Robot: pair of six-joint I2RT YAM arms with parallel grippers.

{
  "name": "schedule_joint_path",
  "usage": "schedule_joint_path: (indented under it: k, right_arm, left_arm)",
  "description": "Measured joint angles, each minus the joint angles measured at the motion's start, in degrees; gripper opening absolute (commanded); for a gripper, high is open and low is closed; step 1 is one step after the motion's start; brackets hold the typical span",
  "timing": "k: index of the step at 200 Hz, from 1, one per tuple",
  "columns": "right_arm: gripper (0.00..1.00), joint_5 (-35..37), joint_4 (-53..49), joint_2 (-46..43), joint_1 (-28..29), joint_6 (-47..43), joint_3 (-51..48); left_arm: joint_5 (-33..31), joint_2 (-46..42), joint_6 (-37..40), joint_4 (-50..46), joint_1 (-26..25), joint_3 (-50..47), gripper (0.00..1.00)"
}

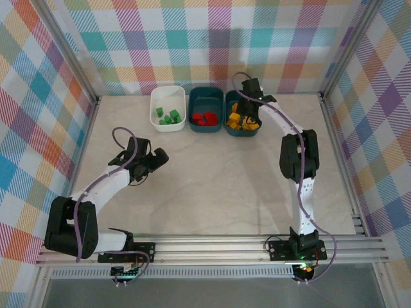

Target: Sort the legos into containers by color

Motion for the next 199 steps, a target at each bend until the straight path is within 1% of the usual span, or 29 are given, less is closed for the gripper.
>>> schedule_joint_path:
  k: [18, 37, 49, 68, 85, 88, 90, 93, 95, 97, 99, 112, 128, 143, 150, 162, 175, 187, 199]
  right_arm:
    - [0.67, -0.72, -1.73, 1.16, 0.15, -1.09, 1.51]
    - [0.68, -0.83, -2.40, 0.39, 0.20, -1.51, 1.33]
    - [0.69, -0.87, -1.95, -1.44, 0.28, -1.51, -0.46]
    - [0.73, -1.36, 0.02, -7.63, 0.59, -1.40, -7.28]
    - [0.79, -2.93, 4.48, -17.18, 1.14, -1.22, -18.23]
    - [0.81, -3.13, 5.62, -19.65, 1.22, -1.03, -20.81]
    - [0.87, -3.58, 6.25, -20.96, 1.27, -1.09, -22.34]
    - [0.93, -3.82, 6.71, -22.91, 1.38, -1.05, -24.15]
    - [0.95, -3.96, 7.41, -24.48, 1.53, -0.72, -25.68]
    - [0.99, -4.33, 8.26, -25.99, 1.66, -1.01, -27.19]
    - [1.00, -4.57, 8.85, -27.45, 1.77, -1.01, -28.68]
    - [1.00, -5.75, 13.29, -37.24, 3.52, -1.18, -37.35]
    - [1.00, -6.60, 18.21, -49.05, 7.37, -1.84, -45.70]
    - [1.00, -7.04, 23.23, -57.09, 10.67, -0.35, -51.65]
    - [1.00, -6.78, 25.44, -59.80, 11.28, 0.74, -54.21]
    - [1.00, -5.16, 27.67, -62.51, 11.19, 2.36, -57.86]
    - [1.00, -1.84, 27.82, -62.69, 10.84, 3.26, -60.13]
    - [1.00, 0.46, 27.74, -62.18, 10.34, 2.67, -62.03]
    - [1.00, 1.81, 29.44, -62.84, 9.75, -0.02, -65.55]
  left_arm:
    - [0.44, 0.42, 0.02, -0.35, 0.00, 0.59, 1.00]
    - [0.85, 0.46, 0.04, -0.59, 0.02, 1.57, 1.00]
    - [0.98, 0.33, 0.04, -0.61, 0.00, 2.25, 1.00]
    - [1.01, -1.11, 0.26, -0.61, 0.00, 2.64, 1.00]
    - [0.94, -4.26, 0.72, -1.57, 0.00, 2.64, 1.00]
    - [0.94, -5.03, 0.90, -1.77, 0.00, 2.64, 1.00]
    - [0.90, -5.55, 1.05, -1.86, 0.00, 2.64, 1.00]
    - [0.83, -6.38, 1.18, -2.12, 0.00, 2.64, 1.00]
    - [0.79, -7.08, 1.31, -2.27, 0.00, 2.64, 1.00]
    - [0.76, -7.69, 1.51, -2.36, 0.00, 2.64, 1.00]
    - [0.70, -8.46, 1.60, -2.62, 0.00, 2.64, 1.00]
    - [0.04, -13.49, 2.43, -3.50, 0.00, 2.64, 1.00]
    - [-1.57, -21.66, 3.50, -4.13, 0.00, 2.64, 1.00]
    - [-3.69, -29.07, 3.23, -3.41, 0.00, 2.08, 1.00]
    - [-4.68, -32.57, 2.36, -2.49, 0.00, 1.07, 1.00]
    - [-6.62, -38.42, 0.04, 0.74, -0.02, -3.02, 1.00]
    - [-8.72, -42.56, -1.22, 3.76, -0.15, -7.96, 1.00]
    - [-11.19, -42.64, -2.64, 3.76, -0.44, -10.49, 1.00]
    - [-14.23, -41.05, -3.52, 1.92, -0.44, -10.95, 1.00]
